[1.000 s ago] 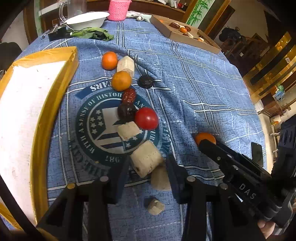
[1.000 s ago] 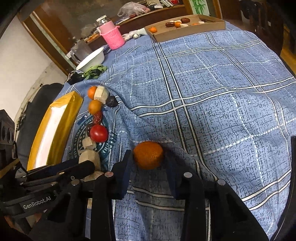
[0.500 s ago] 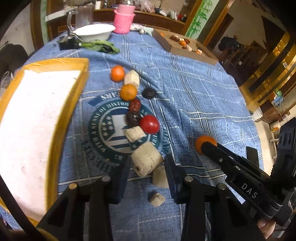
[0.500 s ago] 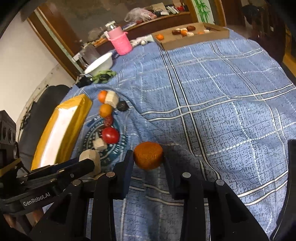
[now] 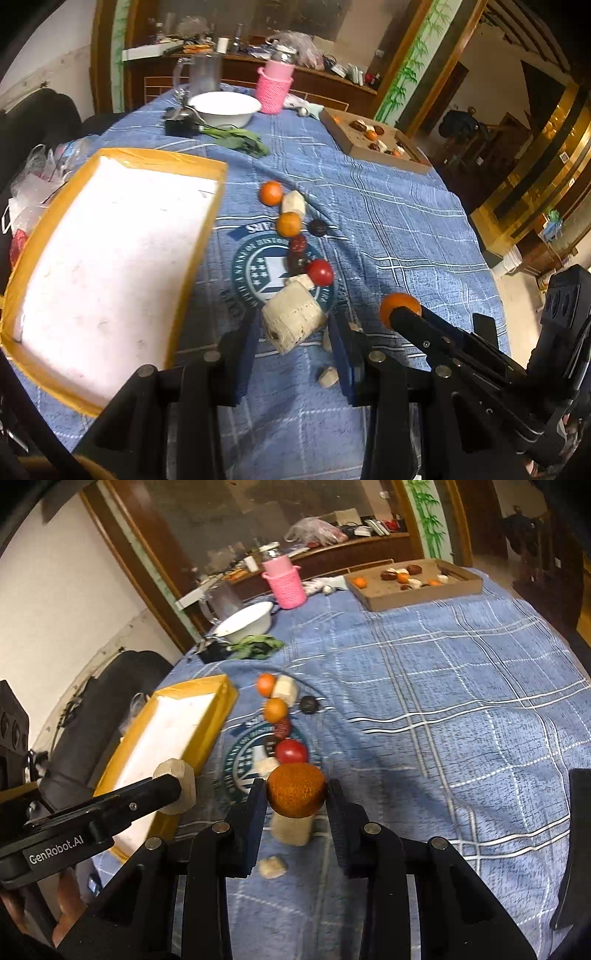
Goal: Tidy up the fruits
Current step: 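Grasp an orange with the right tool while the left tool grasps a beige cylinder, then carry the orange and cylinder over the yellow tray and open both tools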
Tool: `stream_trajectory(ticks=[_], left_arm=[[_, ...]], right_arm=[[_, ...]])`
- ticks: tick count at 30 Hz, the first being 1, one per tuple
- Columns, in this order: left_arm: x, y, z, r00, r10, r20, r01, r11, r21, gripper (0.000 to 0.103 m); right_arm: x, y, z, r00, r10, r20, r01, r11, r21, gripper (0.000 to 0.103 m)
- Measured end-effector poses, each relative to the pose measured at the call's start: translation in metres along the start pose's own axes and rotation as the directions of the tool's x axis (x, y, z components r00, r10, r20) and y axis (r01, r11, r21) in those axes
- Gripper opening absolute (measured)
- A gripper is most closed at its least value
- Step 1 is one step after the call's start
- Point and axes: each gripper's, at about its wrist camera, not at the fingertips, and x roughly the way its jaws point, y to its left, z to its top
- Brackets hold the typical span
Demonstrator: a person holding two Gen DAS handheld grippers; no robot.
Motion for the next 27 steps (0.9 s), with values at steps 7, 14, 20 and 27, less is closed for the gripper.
stream_trajectory(ticks=[7, 14, 20, 27], left_arm=[[-0.026, 0.024, -0.008, 0.999, 0.022, 0.041, -0.02, 0.999, -0.047, 0.04], [-0.04, 0.054, -0.011, 0.996, 0.054, 0.065, -0.048, 0.995, -0.089, 0.04], [-0.043, 0.087, -0.012, 0.995, 0.076, 0.071, -0.065, 0.987, -0.149, 0.04], [-0.028, 0.133, -0.011, 0.993, 0.118, 0.031, -0.109, 0.971, -0.214, 0.04]], right_arm=[[-0.007, 0.038, -0.011, 0.999, 0.034, -0.001, -0.034, 0.998, -0.056, 0.031], [-0.003, 0.08, -0.014, 0.998, 0.067, -0.012, -0.067, 0.99, -0.121, 0.031], [0.014, 0.108, -0.015, 0.995, 0.087, -0.046, -0.093, 0.982, -0.165, 0.031], [0.05, 0.137, -0.015, 0.986, 0.116, -0.118, -0.137, 0.972, -0.192, 0.031]])
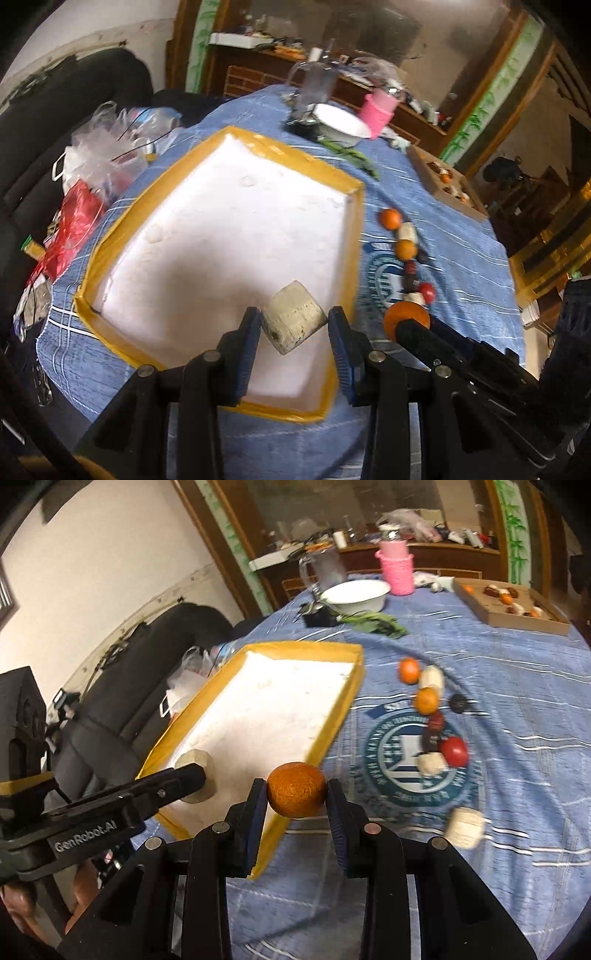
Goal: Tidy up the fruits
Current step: 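Carry the orange and cylinder over the yellow tray and open both tools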
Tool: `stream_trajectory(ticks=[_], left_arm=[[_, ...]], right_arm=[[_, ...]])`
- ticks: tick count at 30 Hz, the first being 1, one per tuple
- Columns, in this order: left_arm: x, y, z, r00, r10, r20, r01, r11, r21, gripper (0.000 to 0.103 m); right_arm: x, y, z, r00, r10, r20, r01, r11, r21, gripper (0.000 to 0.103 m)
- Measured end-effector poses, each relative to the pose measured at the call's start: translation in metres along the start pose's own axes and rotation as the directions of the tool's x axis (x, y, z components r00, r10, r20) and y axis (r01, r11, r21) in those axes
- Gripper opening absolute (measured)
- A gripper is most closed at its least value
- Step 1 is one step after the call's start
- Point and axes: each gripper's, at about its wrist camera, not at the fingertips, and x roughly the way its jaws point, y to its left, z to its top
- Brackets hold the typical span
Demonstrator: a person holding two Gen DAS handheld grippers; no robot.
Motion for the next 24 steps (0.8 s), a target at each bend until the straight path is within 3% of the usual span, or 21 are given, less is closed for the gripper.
stream_trajectory(ticks=[14, 24], left_arm=[[0.046, 0.05, 0.011, 0.993, 0.092, -0.069, -0.095, 0.994, -0.049, 0.04], [0.053, 0.059, 0.014, 0.989, 0.124, -0.079, -0.128, 0.99, -0.053, 0.04]], right_arm=[[0.082, 0.03, 0.016, 0.992, 0.012, -0.124, -0.023, 0.996, -0.09, 0.031], [0.101, 0.023, 0.016, 0.991, -0.017, -0.131, 0.002, 0.994, -0.11, 0.031]])
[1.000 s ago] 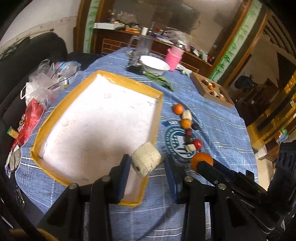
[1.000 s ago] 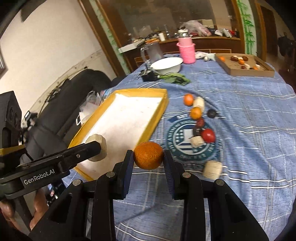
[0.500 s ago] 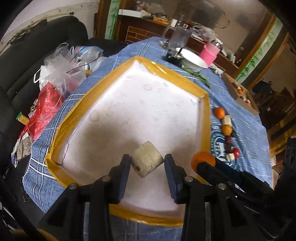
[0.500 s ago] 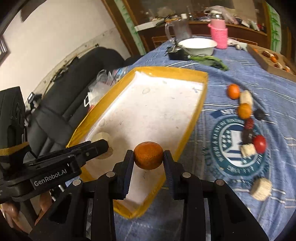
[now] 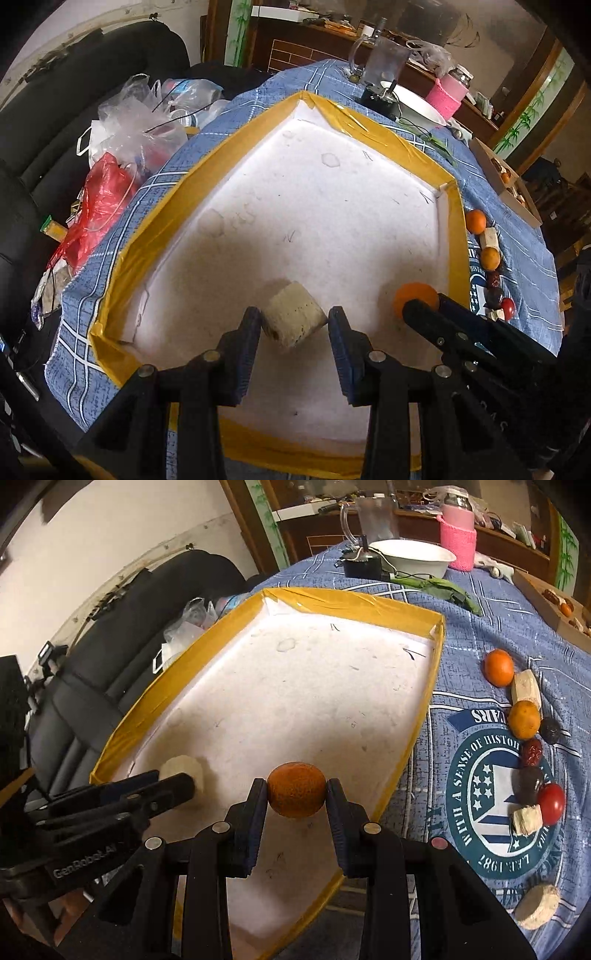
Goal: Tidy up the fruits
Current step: 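Carry the orange and cylinder over the yellow tray and open both tools, then grasp a second beige cylinder on the cloth with the right tool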
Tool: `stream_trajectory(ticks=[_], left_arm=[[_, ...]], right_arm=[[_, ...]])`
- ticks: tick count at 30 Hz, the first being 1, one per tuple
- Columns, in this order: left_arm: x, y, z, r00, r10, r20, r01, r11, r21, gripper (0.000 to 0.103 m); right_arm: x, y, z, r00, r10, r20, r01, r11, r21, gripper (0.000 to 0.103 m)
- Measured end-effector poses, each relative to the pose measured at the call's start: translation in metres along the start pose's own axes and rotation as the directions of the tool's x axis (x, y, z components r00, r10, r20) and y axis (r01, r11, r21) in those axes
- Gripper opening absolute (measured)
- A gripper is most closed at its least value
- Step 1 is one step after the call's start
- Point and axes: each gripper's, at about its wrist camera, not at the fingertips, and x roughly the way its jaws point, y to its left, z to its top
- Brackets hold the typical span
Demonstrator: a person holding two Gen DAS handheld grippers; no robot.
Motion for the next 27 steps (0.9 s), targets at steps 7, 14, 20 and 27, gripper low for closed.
stream_trajectory(ticks=[7, 14, 20, 27], left_arm=[[0.002, 0.003, 0.002, 1.0, -0.001, 0.005, 0.0, 1.0, 0.014, 0.041], [0.009, -0.001, 0.001, 1.0, 0.017, -0.024, -0.016, 0.999, 0.042, 0.055], [-0.027, -0.008, -0.005, 0.997, -0.023, 0.073, 0.019, 0.998, 0.054, 0.069], [-0.069, -0.06, -0.032, 0.981, -0.123, 0.151, 0.095, 0.978, 0.184, 0.077]], right_arm=[[0.003, 0.003, 0.002, 1.0, -0.022, 0.009, 0.022, 0.999, -0.039, 0.031], [0.001, -0.004, 0.005, 0.999, 0.045, 0.002, -0.045, 0.999, -0.007, 0.038], [-0.047, -0.036, 0.006, 0.975, 0.214, 0.057, -0.22, 0.965, 0.14, 0.048], [-0.124, -0.087, -0.034, 0.979, 0.128, 0.16, -0.158, 0.969, 0.192, 0.055]])
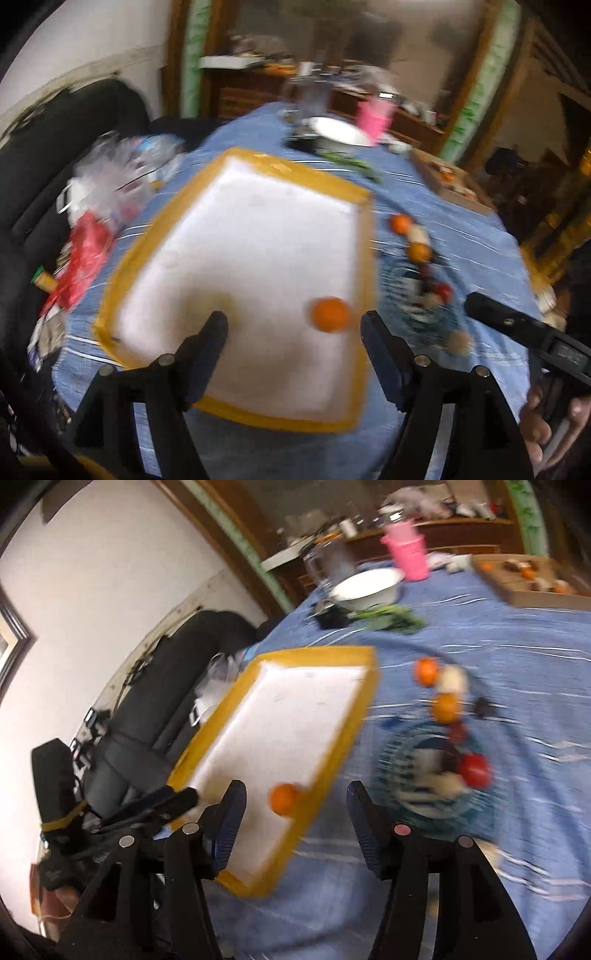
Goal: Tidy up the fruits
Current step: 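Grasp a second beige cylinder on the cloth with the right tool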
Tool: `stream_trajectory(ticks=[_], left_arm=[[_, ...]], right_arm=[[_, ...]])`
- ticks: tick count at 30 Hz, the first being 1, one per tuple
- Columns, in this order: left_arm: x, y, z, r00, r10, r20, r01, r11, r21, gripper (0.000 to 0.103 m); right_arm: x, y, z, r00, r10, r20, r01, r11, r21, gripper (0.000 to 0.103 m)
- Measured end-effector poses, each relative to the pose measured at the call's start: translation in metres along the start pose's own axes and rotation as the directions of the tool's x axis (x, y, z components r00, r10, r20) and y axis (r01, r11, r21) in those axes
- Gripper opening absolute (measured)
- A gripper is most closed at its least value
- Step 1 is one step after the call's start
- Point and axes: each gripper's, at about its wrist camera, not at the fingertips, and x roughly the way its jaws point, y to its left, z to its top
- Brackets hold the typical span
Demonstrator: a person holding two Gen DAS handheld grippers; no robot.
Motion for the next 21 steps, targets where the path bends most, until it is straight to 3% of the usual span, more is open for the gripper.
stream_trajectory(ticks=[4, 9, 21], left_arm=[[-0.001, -0.037, -0.01, 0.998, -0.063, -0.026, 0.065, 0.995, 0.075, 0.077], [-0.003, -0.076, -0.029, 0.992, -0.104, -0.065, 0.112, 0.984, 0.137, 0.077], [-0.016, -0.12, -0.065, 0.992, -0.09, -0.092, 0.11, 0.964, 0.242, 0.077]], right_arm=[[-0.034, -0.032, -0.026, 0.996, -0.082, 0.018, 0.081, 0.995, 0.057, 0.056], [-0.057, -0.056, -0.051, 0.991, -0.129, 0.026, 0.125, 0.987, 0.104, 0.056], [-0.066, -0.066, -0.069, 0.993, -0.102, 0.056, 0.094, 0.988, 0.124, 0.051]])
